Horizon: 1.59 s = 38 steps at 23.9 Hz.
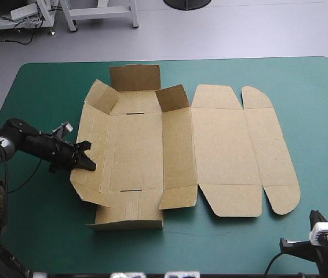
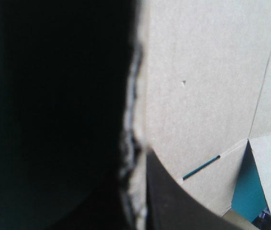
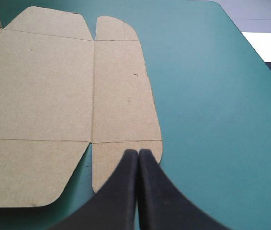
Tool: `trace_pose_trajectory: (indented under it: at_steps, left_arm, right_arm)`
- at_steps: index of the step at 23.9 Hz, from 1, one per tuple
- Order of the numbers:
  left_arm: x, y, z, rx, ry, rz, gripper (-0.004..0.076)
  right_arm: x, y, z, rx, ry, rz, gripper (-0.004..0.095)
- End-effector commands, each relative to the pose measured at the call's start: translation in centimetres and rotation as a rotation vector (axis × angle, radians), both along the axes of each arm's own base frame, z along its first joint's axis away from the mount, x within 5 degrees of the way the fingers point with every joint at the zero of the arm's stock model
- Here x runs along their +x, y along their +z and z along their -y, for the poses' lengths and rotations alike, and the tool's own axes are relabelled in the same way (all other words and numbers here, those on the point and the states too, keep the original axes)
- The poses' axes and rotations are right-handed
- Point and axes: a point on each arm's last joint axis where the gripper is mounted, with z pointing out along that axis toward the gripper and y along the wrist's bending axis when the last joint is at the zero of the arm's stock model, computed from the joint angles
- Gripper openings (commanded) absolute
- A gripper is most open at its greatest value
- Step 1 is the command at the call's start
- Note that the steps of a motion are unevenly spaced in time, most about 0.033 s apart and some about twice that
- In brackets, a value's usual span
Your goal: Fold the box
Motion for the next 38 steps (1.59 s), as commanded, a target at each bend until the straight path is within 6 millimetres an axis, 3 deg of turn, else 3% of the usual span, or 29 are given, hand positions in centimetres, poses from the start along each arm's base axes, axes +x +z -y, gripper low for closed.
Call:
trace_pose_trajectory:
  at_steps: [1, 7, 11, 14, 19, 29, 38]
  left_arm:
    - [-0.1, 2.3, 0.4, -0.014, -0.025, 0.074, -0.0006]
    - [-0.4, 3.9, 1.7, 0.105, -0.16, 0.171, -0.0006]
    - [-1.2, 8.7, 5.4, 0.395, -0.416, 0.34, -0.0006]
    - [-3.5, 13.5, 9.0, 0.655, -0.586, 0.528, -0.0006]
    - [-6.1, 18.8, 12.7, 0.89, -0.733, 0.829, -0.0006]
    - [-7.3, 22.0, 18.2, 1.001, -0.897, 1.264, -0.0006]
    - [-6.1, 23.3, 20.4, 1.12, -0.911, 1.557, -0.0006]
  right_arm:
    - [0.3, 1.2, 0.1, -0.009, -0.009, 0.068, -0.002]
    - [0.3, 1.2, 0.1, -0.009, -0.009, 0.068, -0.002]
    - [0.3, 1.2, 0.1, -0.011, -0.008, 0.068, -0.002]
    - [0.3, 1.2, 0.1, -0.009, -0.007, 0.068, -0.002]
    - [0.3, 1.2, 0.0, 0.005, 0.001, 0.072, -0.002]
    - [0.2, 1.9, 0.0, -0.035, 0.012, 0.118, -0.002]
    - [0.3, 2.2, 0.0, -0.04, 0.003, 0.151, -0.002]
